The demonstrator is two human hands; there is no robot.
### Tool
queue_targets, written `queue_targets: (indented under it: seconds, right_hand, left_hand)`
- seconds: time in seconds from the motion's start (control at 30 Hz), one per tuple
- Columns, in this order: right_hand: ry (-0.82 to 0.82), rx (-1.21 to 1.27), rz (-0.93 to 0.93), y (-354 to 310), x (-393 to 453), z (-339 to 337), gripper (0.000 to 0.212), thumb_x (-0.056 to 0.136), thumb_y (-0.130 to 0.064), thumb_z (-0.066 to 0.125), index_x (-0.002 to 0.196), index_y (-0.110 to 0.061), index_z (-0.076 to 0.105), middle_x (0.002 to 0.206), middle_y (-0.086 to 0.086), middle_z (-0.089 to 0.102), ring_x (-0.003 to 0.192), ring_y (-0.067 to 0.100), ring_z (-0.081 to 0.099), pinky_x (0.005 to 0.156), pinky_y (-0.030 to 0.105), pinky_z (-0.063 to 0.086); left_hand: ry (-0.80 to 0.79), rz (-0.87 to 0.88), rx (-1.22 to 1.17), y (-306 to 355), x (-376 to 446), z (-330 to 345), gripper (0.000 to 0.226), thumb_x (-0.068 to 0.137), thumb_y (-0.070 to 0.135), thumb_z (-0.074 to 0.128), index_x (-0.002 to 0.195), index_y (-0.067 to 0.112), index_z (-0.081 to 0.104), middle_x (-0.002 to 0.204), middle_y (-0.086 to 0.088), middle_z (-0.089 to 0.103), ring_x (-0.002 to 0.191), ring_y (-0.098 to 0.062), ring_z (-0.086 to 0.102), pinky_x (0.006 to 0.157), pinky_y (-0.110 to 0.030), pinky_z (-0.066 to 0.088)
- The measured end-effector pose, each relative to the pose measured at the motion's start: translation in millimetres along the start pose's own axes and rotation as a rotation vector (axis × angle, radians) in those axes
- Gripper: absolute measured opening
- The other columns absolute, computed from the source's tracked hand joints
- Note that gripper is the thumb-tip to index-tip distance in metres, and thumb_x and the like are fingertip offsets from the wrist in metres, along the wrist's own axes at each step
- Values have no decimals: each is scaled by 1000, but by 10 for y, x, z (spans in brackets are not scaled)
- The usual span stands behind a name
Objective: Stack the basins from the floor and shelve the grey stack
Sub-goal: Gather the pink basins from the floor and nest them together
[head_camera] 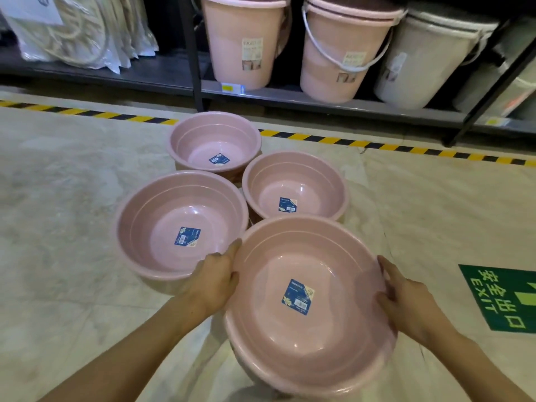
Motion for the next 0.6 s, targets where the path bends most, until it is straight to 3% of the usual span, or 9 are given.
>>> queue_targets:
  seconds: [0.1, 0.17, 0.23, 0.3, 0.4, 0.5, 0.6]
  right_hand:
    - [63, 2, -57, -264, 168, -516, 77, 87, -22, 63, 154, -30, 28, 72, -14, 60, 60, 11, 53, 56, 23, 42]
    - [97, -1, -64, -510, 330, -895, 76, 87, -23, 62, 154, -30, 28, 92, 7, 68, 73, 25, 58, 70, 35, 52]
    - [160, 10, -86, -842, 482, -1269, 74, 86, -23, 61, 153, -32, 30, 108, 17, 67, 84, 33, 63, 77, 44, 58]
    - [233, 24, -147, -1236, 621, -1567, 71, 85, -21, 60, 151, -30, 34, 106, 17, 67, 82, 34, 63, 70, 44, 59]
    - [304, 34, -257, -1822, 811, -1784, 68, 85, -19, 62, 149, -25, 39, 103, 11, 65, 80, 31, 56, 56, 31, 48]
    - [333, 40, -340, -2307, 967, -1718, 63, 85, -21, 60, 146, -20, 44, 110, 16, 68, 106, 40, 54, 81, 42, 50]
    - [314, 23, -419, -2736, 1087, -1452, 54, 85, -19, 59, 138, -13, 51, 113, 22, 67, 111, 43, 53, 87, 45, 46]
  left_hand:
    - [36, 1, -13, 125, 170, -487, 70, 92, 22, 52, 156, 27, 25, 101, -14, 65, 94, -35, 61, 86, -41, 51]
    - [101, 14, -4, 233, 312, -934, 68, 92, 23, 56, 154, 28, 28, 118, -17, 66, 108, -39, 60, 91, -42, 50]
    - [189, 23, 24, 327, 417, -1416, 64, 94, 21, 58, 153, 25, 33, 123, -18, 66, 106, -37, 62, 89, -41, 49]
    - [284, -14, 33, 329, 458, -1871, 60, 96, 21, 58, 152, 27, 36, 122, -17, 66, 94, -29, 60, 89, -44, 52]
    - [392, -78, 60, 136, 418, -2396, 60, 96, 20, 59, 151, 27, 38, 126, -19, 64, 104, -36, 61, 92, -48, 51]
    - [437, -154, 80, -210, 338, -2693, 58, 95, 18, 57, 150, 24, 40, 125, -18, 65, 104, -38, 61, 86, -47, 53]
    - [438, -228, 100, -615, 262, -2764, 50, 97, 19, 53, 146, 22, 46, 113, -22, 66, 94, -38, 60, 79, -46, 54]
Point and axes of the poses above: each hand's wrist, its own x-axis towards the middle knuckle, its own z-axis out of the palm, y = z × x, the point moved 6 cm from there along x, towards the middle knuckle
